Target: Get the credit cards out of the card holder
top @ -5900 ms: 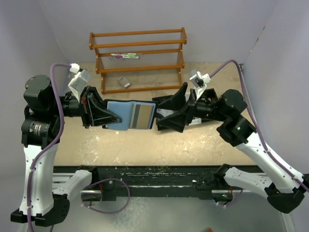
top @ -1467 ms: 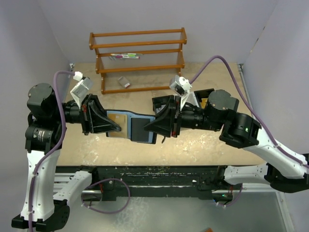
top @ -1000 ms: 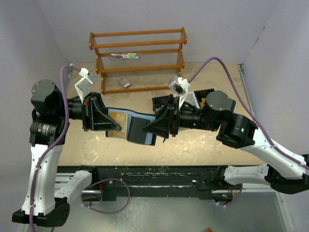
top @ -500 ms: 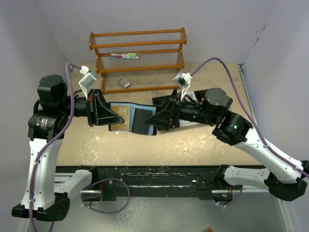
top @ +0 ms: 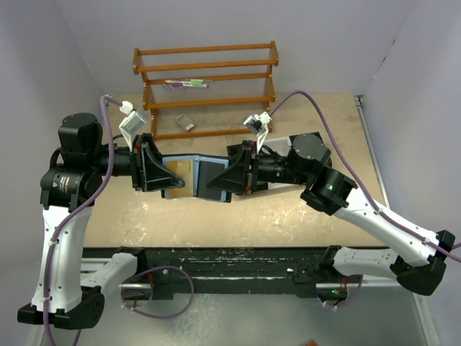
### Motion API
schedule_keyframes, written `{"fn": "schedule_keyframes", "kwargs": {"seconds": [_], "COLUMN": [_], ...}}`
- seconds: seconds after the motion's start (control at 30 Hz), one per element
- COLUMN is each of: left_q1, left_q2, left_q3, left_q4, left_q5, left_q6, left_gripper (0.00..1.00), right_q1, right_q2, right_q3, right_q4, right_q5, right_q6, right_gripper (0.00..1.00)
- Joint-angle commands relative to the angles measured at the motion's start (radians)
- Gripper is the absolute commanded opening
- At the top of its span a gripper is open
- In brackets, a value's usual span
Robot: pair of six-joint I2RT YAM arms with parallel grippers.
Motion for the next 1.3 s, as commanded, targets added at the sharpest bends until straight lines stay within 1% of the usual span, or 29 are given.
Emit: {"fn": "schedule_keyframes", "kwargs": {"seconds": [0.0,0.03,0.07,0.1,0.2,0.33,0.4,0.47,0.53,0.63,0.67,0.7,0.73,0.8,0.87,1.03,1.13,1.27], "left_q1": [-0.004,-0.005,-0.004,-0.004,-0.004,-0.004,-0.004,-0.004,-0.004,-0.004,-0.004,-0.004,-0.004,-0.004,-0.004,-0.004,-0.003,-0.003], "left_q2": [-0.001,-0.005,-0.01,-0.015,-0.022,-0.017,-0.019,-0.021,-0.022,-0.019,-0.017,-0.015,-0.012,0.004,0.022,0.068,0.088,0.085], "left_q3": [0.04,0.038,0.032,0.022,-0.011,-0.029,-0.035,-0.044,-0.057,-0.074,-0.074,-0.073,-0.07,-0.042,-0.01,0.06,0.076,0.086], "left_q4": [-0.022,-0.021,-0.012,0.003,0.018,0.028,0.052,0.081,0.102,0.117,0.115,0.112,0.104,0.04,-0.038,-0.167,-0.207,-0.227], "left_q5": [0.079,0.096,0.107,0.118,0.152,0.202,0.227,0.241,0.241,0.221,0.213,0.175,0.144,0.087,0.037,-0.151,-0.231,-0.331], "left_q6": [0.061,0.064,0.062,0.053,0.043,0.031,0.008,-0.026,-0.04,-0.052,-0.049,-0.044,-0.03,0.03,0.086,0.203,0.242,0.26], "left_gripper": [0.47,0.55,0.59,0.61,0.61,0.55,0.5,0.43,0.31,0.1,0.03,0.0,0.0,0.0,0.0,0.0,0.0,0.0], "right_q1": [0.0,0.0,0.0,0.0,-0.001,0.0,-0.001,-0.001,-0.001,0.0,-0.002,0.0,-0.001,-0.004,-0.017,-0.111,-0.139,-0.14], "right_q2": [-0.023,-0.027,-0.031,-0.037,-0.048,-0.066,-0.074,-0.077,-0.079,-0.079,-0.078,-0.077,-0.075,-0.07,-0.062,-0.075,-0.07,-0.071], "right_q3": [0.003,0.005,0.009,0.012,0.016,0.006,0.002,0.0,-0.003,-0.01,-0.011,-0.011,-0.008,0.017,0.054,0.109,0.158,0.227], "right_q4": [0.083,0.083,0.08,0.076,0.061,0.06,0.062,0.062,0.062,0.068,0.07,0.069,0.062,0.004,-0.072,-0.226,-0.359,-0.437], "right_q5": [-0.021,-0.024,-0.028,-0.032,-0.042,-0.059,-0.069,-0.081,-0.092,-0.102,-0.105,-0.106,-0.099,-0.053,-0.012,0.065,0.166,0.251], "right_q6": [0.009,0.004,0.0,-0.004,-0.013,-0.018,-0.02,-0.024,-0.026,-0.024,-0.023,-0.021,-0.022,-0.041,-0.063,-0.089,-0.132,-0.191], "right_gripper": [0.06,0.02,0.0,0.0,0.0,0.0,0.0,0.0,0.0,0.0,0.02,0.06,0.1,0.28,0.41,0.69,0.79,0.84]}}
